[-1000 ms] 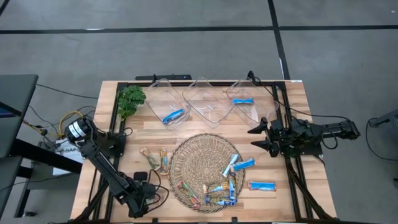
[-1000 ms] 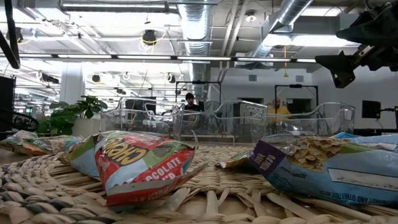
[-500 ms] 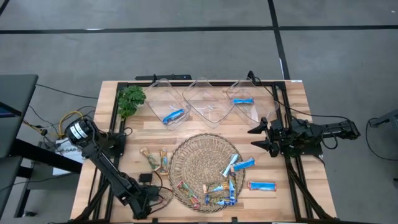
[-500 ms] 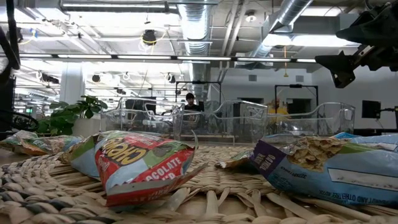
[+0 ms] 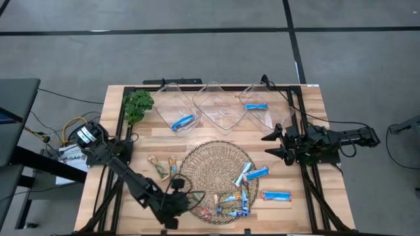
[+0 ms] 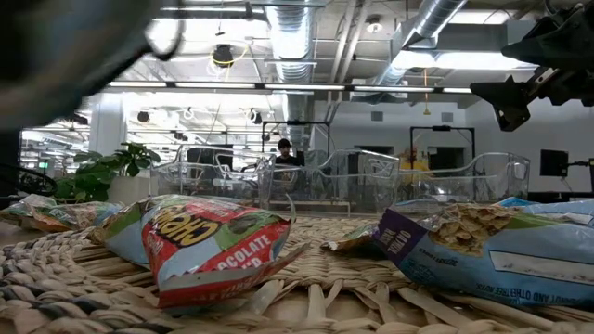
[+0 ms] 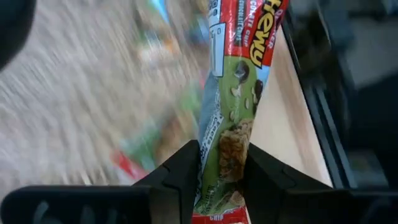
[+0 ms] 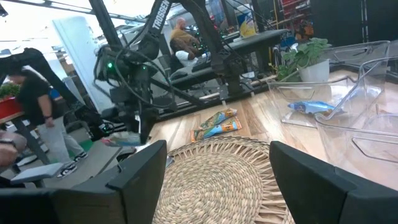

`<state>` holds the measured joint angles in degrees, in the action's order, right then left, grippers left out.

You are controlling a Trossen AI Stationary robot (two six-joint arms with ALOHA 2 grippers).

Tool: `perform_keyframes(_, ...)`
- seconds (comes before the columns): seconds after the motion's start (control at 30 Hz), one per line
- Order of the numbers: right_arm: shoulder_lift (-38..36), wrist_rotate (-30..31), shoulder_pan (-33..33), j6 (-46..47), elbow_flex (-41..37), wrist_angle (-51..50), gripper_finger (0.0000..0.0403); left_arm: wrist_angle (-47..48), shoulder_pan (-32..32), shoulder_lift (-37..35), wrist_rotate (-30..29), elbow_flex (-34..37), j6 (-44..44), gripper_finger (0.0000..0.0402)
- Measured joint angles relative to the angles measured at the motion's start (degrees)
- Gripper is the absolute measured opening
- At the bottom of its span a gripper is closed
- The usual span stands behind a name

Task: Pick and place Granola Bars by type
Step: Put the red granola bar into the right transparent bin

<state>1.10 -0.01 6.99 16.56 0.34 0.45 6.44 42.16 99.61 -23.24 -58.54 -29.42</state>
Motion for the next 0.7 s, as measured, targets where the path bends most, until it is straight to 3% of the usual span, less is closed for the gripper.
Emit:
perform_keyframes(0.3,0.0,0.0,0.0,0.0,0.0,0.0,0.0280,-18.4,-11.0,0.0,-15.1,0.0,12.2,0.0098)
perform_keyframes(0.5,0.0,0.0,0.0,0.0,0.0,0.0,0.0280,-29.7,-18.5,-0.1,-15.8,0.0,21.1,0.0098)
perform_keyframes(0.7,0.0,0.0,0.0,0.0,0.0,0.0,0.0280,-35.2,-25.7,-0.1,-12.1,0.0,27.5,0.0098)
